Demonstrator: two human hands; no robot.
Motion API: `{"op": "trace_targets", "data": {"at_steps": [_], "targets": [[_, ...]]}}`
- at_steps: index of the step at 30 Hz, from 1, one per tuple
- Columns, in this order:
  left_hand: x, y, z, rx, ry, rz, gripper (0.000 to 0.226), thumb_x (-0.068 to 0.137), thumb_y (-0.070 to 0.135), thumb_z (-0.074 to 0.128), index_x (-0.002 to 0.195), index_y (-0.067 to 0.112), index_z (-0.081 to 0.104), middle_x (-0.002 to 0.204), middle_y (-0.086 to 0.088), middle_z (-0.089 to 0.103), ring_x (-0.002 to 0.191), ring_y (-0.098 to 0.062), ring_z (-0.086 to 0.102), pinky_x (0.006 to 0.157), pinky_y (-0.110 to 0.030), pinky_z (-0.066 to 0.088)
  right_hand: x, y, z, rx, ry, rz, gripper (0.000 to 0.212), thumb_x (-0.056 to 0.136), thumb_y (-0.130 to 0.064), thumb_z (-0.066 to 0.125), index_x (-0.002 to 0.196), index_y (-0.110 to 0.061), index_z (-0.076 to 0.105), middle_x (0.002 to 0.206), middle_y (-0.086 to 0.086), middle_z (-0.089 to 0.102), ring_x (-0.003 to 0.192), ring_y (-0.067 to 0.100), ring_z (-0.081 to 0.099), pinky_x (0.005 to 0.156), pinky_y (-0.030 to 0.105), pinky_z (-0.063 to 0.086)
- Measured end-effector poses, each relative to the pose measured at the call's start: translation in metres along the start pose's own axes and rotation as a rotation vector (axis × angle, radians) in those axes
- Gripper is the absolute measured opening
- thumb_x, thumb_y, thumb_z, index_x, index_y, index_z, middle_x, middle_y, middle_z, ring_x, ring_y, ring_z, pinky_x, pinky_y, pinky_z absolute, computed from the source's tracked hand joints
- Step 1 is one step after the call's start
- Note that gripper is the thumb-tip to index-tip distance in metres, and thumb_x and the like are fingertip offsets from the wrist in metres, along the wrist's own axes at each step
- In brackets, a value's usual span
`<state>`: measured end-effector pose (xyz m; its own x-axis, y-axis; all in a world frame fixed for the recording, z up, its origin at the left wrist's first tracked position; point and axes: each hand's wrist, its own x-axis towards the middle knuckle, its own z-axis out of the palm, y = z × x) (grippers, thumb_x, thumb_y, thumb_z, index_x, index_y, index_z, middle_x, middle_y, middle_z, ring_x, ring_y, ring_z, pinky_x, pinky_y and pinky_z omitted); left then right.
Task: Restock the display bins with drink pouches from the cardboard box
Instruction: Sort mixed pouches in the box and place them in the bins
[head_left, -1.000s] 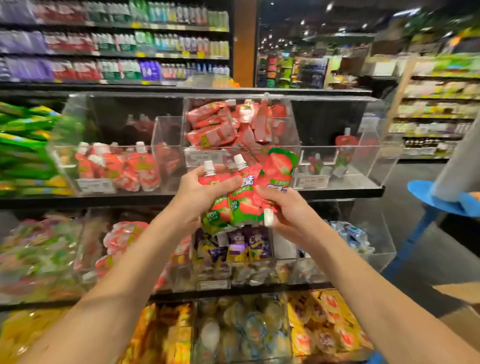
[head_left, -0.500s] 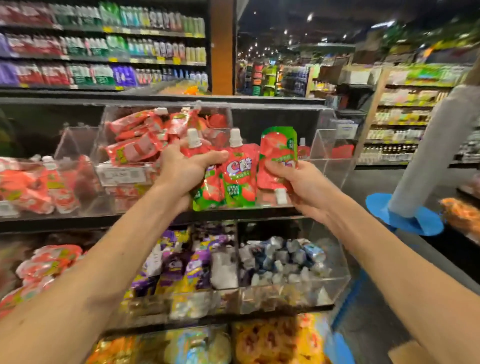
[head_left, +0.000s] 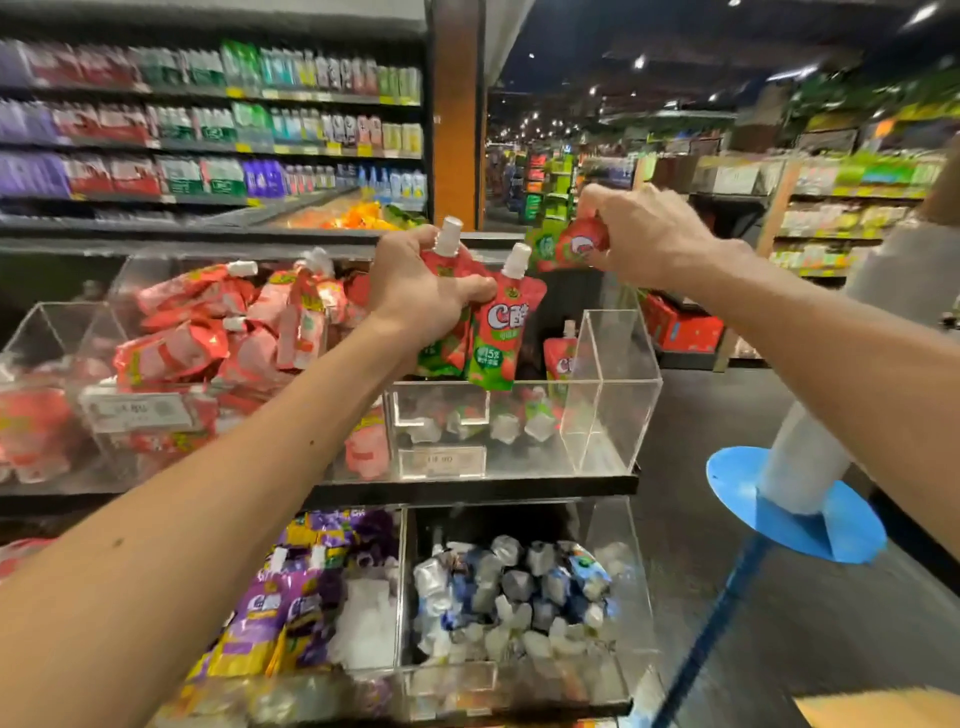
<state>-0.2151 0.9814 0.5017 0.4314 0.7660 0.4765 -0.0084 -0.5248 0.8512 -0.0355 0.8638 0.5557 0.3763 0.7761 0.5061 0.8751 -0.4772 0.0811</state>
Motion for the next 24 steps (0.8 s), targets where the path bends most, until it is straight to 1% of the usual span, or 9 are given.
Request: {"op": "trace_targets", "data": {"at_steps": [3, 7, 11, 13, 15, 17, 19, 22, 24], "targets": [[0.009, -0.014, 0.008, 0.016, -0.025, 0.024, 0.031, 0.068, 0.021, 0.091, 0.073, 0.023, 0.061, 0.077, 0.006, 0.069, 0.072, -0.009, 0.066, 0.064, -0.021, 0.052, 0.002, -0.001, 0.015, -0.184, -0.044, -0.097, 0.03, 0.094, -0.006, 0.057, 0.121, -0.015, 0.05, 0.088, 0.011, 0.059, 0.081, 0.034, 0.06, 0.066, 0.041, 0.047], [0.018, -0.025, 0.012, 0.015, -0.049, -0.015, 0.029, 0.068, 0.021, 0.092, 0.079, 0.019, 0.065, 0.081, 0.002, 0.073, 0.079, -0.014, 0.071, 0.077, -0.036, 0.06, 0.011, 0.003, 0.034, -0.258, 0.013, -0.134, 0.05, 0.09, 0.009, 0.052, 0.135, -0.004, 0.035, 0.07, 0.007, 0.046, 0.068, 0.032, 0.055, 0.058, 0.041, 0.041], [0.022, -0.026, 0.015, -0.007, -0.052, -0.018, 0.029, 0.067, 0.02, 0.092, 0.077, 0.021, 0.065, 0.081, 0.001, 0.074, 0.078, -0.015, 0.073, 0.076, -0.038, 0.061, 0.033, 0.007, 0.045, -0.296, 0.019, -0.155, 0.017, 0.092, 0.001, 0.058, 0.108, -0.003, 0.056, 0.083, 0.013, 0.062, 0.08, 0.037, 0.065, 0.062, 0.038, 0.043], [0.023, -0.025, 0.017, -0.003, -0.058, -0.018, 0.029, 0.068, 0.02, 0.092, 0.076, 0.022, 0.064, 0.078, 0.004, 0.073, 0.07, -0.007, 0.072, 0.066, -0.028, 0.059, 0.043, 0.009, 0.051, -0.317, -0.097, -0.189, 0.006, 0.093, -0.005, 0.061, 0.097, -0.002, 0.063, 0.086, 0.012, 0.063, 0.077, 0.032, 0.063, 0.063, 0.035, 0.043], [0.025, -0.021, 0.021, 0.001, -0.061, -0.017, 0.029, 0.069, 0.018, 0.091, 0.078, 0.021, 0.064, 0.077, 0.006, 0.072, 0.063, 0.0, 0.069, 0.056, -0.018, 0.054, 0.051, 0.015, 0.061, -0.323, -0.264, -0.214, 0.008, 0.092, -0.012, 0.065, 0.088, -0.006, 0.064, 0.075, 0.004, 0.057, 0.066, 0.023, 0.057, 0.058, 0.031, 0.043], [0.029, -0.019, 0.026, 0.027, -0.051, -0.011, 0.029, 0.068, 0.019, 0.091, 0.08, 0.021, 0.065, 0.078, 0.007, 0.072, 0.066, -0.001, 0.07, 0.059, -0.02, 0.055, 0.063, 0.026, 0.075, -0.26, -0.403, -0.186, 0.02, 0.092, -0.019, 0.065, 0.074, -0.015, 0.058, 0.067, -0.001, 0.053, 0.062, 0.02, 0.055, 0.058, 0.032, 0.049], [0.033, -0.017, 0.034, 0.061, -0.042, -0.018, 0.03, 0.067, 0.022, 0.092, 0.084, 0.02, 0.066, 0.08, 0.006, 0.073, 0.072, -0.005, 0.071, 0.065, -0.026, 0.057, 0.074, 0.038, 0.087, -0.181, -0.529, -0.141, 0.027, 0.09, -0.018, 0.064, 0.064, -0.018, 0.055, 0.065, -0.001, 0.057, 0.065, 0.022, 0.059, 0.07, 0.037, 0.058], [0.039, -0.016, 0.046, 0.078, -0.056, -0.027, 0.028, 0.068, 0.018, 0.091, 0.082, 0.018, 0.067, 0.079, 0.005, 0.074, 0.07, -0.006, 0.072, 0.065, -0.026, 0.058, 0.087, 0.048, 0.1, -0.068, -0.686, -0.117, 0.001, 0.086, -0.01, 0.07, 0.086, -0.009, 0.071, 0.082, 0.008, 0.069, 0.076, 0.026, 0.07, 0.074, 0.041, 0.061], [0.04, -0.016, 0.055, 0.065, -0.078, -0.016, 0.026, 0.07, 0.013, 0.09, 0.081, 0.015, 0.067, 0.076, 0.004, 0.073, 0.066, -0.003, 0.071, 0.059, -0.02, 0.055, 0.092, 0.051, 0.107, -0.034, -0.75, -0.096, 0.014, 0.088, -0.005, 0.068, 0.102, -0.002, 0.069, 0.092, 0.012, 0.07, 0.079, 0.031, 0.072, 0.064, 0.039, 0.06]]}}
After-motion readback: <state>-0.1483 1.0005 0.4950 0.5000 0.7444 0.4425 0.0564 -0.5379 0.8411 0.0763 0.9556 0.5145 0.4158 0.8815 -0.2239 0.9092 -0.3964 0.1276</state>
